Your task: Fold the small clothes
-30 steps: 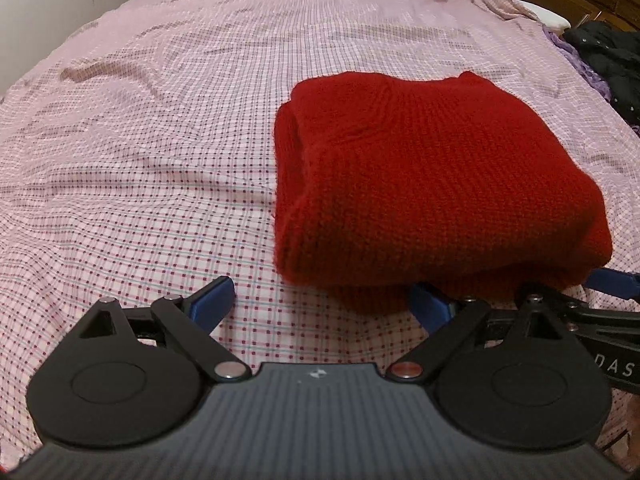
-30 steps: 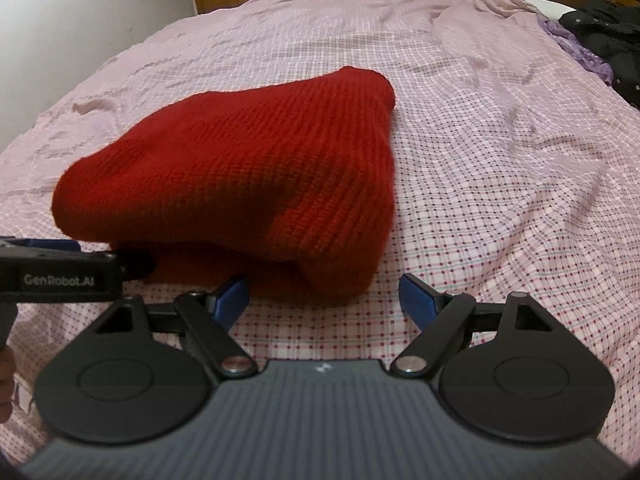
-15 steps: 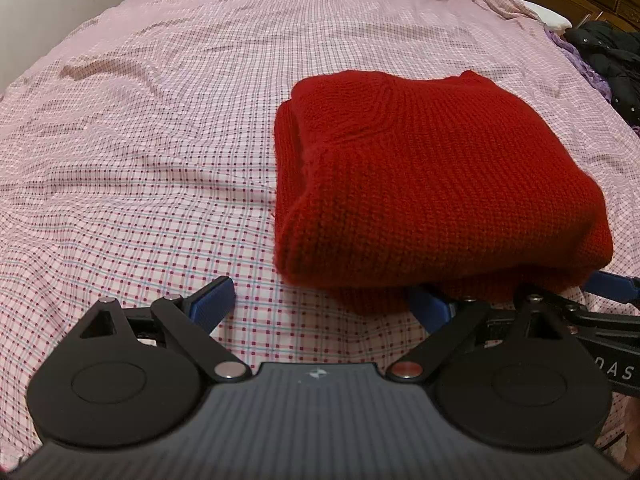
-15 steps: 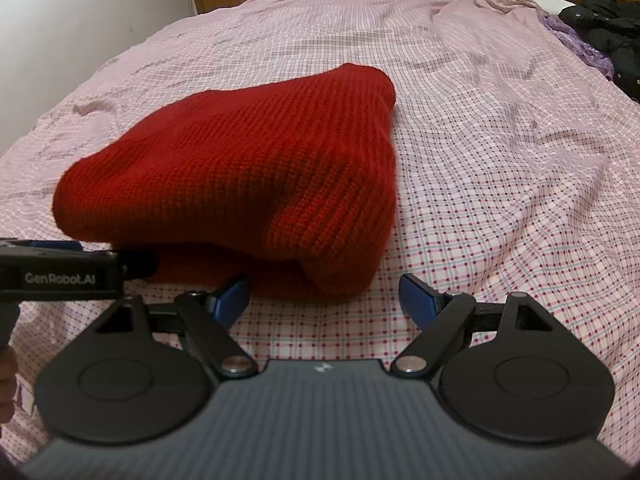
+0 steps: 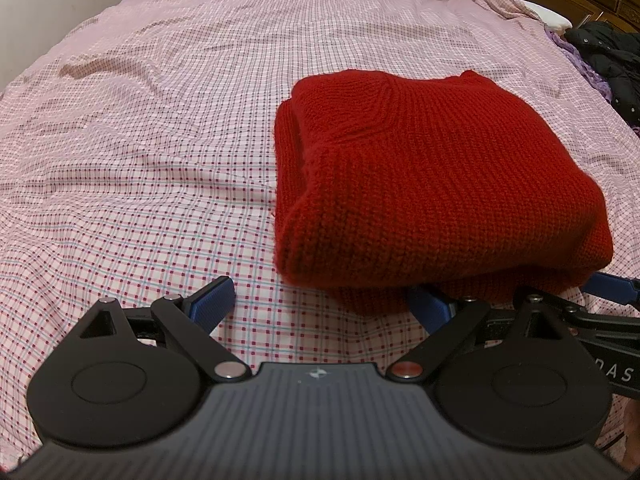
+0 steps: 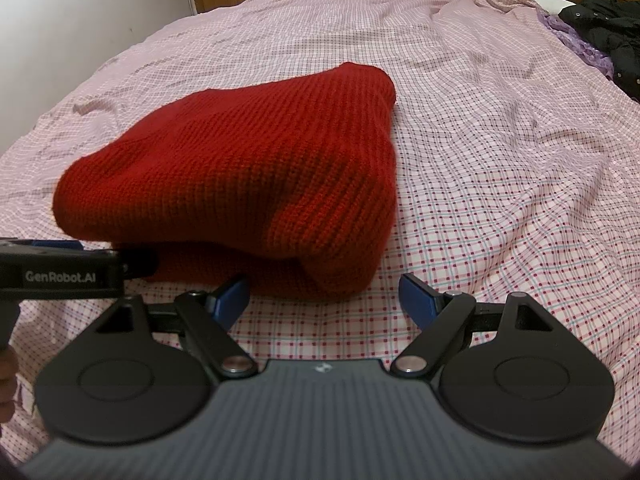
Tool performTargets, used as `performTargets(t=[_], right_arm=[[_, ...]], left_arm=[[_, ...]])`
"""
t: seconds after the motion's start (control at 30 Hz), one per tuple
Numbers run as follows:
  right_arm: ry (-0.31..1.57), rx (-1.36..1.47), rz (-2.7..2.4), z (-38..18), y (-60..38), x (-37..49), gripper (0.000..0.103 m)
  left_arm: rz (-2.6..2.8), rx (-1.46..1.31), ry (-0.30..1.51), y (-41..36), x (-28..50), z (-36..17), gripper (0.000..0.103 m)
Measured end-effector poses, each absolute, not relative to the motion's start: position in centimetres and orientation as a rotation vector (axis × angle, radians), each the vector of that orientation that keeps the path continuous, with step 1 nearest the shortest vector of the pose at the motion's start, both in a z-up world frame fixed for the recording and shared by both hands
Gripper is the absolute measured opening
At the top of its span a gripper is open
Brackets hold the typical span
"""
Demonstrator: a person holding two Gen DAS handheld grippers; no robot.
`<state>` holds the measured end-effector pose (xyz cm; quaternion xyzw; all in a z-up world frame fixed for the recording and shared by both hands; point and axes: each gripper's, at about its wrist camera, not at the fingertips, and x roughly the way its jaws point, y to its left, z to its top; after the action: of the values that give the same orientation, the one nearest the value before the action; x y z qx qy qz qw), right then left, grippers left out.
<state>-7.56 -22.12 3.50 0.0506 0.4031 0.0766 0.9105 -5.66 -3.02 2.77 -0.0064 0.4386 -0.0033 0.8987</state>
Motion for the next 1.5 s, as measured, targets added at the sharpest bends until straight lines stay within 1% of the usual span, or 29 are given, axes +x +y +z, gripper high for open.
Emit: performTargets(t=[1.5], right_arm=[[0.83, 0.1, 0.158, 3.62, -21.98, -7.61, 0.083]], left_arm=[[-0.01, 0.015, 0.901, -3.32, -5.74, 2.76, 0.097]])
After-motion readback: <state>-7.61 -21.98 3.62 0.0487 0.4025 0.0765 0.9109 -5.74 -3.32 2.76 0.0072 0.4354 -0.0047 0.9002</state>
